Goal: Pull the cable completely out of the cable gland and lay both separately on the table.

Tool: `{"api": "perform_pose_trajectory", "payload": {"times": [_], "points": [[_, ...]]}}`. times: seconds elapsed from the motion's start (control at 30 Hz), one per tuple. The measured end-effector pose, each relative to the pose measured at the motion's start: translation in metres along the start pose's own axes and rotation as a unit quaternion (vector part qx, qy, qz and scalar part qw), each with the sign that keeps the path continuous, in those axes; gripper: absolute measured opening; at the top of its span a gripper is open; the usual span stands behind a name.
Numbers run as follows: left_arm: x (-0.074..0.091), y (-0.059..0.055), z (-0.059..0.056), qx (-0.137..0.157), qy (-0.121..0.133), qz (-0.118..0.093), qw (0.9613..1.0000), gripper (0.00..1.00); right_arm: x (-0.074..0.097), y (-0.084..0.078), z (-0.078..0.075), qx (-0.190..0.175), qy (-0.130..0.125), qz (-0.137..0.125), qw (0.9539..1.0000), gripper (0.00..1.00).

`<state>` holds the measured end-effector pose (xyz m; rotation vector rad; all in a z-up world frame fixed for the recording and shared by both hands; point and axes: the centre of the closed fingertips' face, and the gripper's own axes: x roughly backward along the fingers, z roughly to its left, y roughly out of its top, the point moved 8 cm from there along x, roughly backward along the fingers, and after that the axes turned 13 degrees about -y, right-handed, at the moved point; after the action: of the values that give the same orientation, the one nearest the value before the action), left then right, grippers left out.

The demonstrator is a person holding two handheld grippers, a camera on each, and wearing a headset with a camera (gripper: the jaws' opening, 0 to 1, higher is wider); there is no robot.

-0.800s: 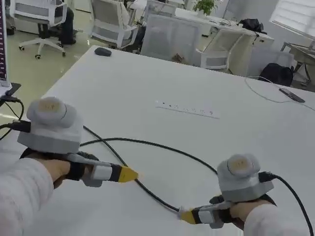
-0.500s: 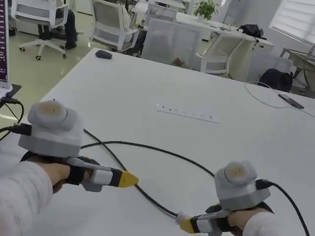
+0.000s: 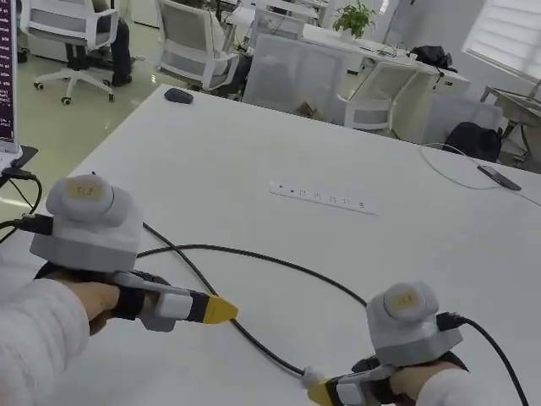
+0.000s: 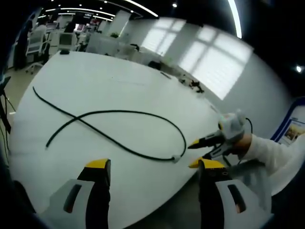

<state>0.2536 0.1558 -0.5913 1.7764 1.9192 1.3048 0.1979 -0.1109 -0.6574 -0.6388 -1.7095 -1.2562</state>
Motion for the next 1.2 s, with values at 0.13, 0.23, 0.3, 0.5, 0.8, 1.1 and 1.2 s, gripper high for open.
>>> {"api": "perform_pose_trajectory", "payload": {"times": [0.13, 0.23, 0.3, 0.5, 0.8, 1.1, 1.2], "points": [[0.001, 0.000, 0.000, 0.001, 0.001, -0.001, 1.0000, 0.75, 0.000, 0.000, 0.001, 0.001, 0.002, 0.000, 1.0000, 0.54], [0.002, 0.001, 0.001, 0.003, 0.001, -0.006, 1.0000, 0.75, 0.000, 0.000, 0.000, 0.001, 0.002, 0.001, 1.0000, 0.54], [0.003, 0.001, 0.001, 0.005, 0.000, -0.009, 1.0000, 0.75, 0.000, -0.001, 0.000, 0.001, 0.002, 0.002, 1.0000, 0.54], [0.003, 0.001, 0.000, 0.006, -0.003, -0.011, 0.9999, 0.75, -0.001, -0.001, 0.005, 0.000, 0.012, 0.001, 0.9999, 0.41], [0.002, 0.000, -0.001, 0.008, -0.006, -0.009, 0.9999, 0.75, 0.001, 0.008, 0.009, 0.007, 0.017, -0.026, 0.9995, 0.48], [-0.005, -0.004, -0.002, 0.008, -0.012, 0.010, 0.9998, 0.75, -0.002, 0.007, 0.004, 0.019, 0.000, -0.028, 0.9994, 0.48], [-0.005, -0.003, -0.003, 0.007, -0.015, 0.011, 0.9998, 0.75, -0.003, 0.005, 0.005, 0.035, -0.001, -0.024, 0.9991, 0.49]]}}
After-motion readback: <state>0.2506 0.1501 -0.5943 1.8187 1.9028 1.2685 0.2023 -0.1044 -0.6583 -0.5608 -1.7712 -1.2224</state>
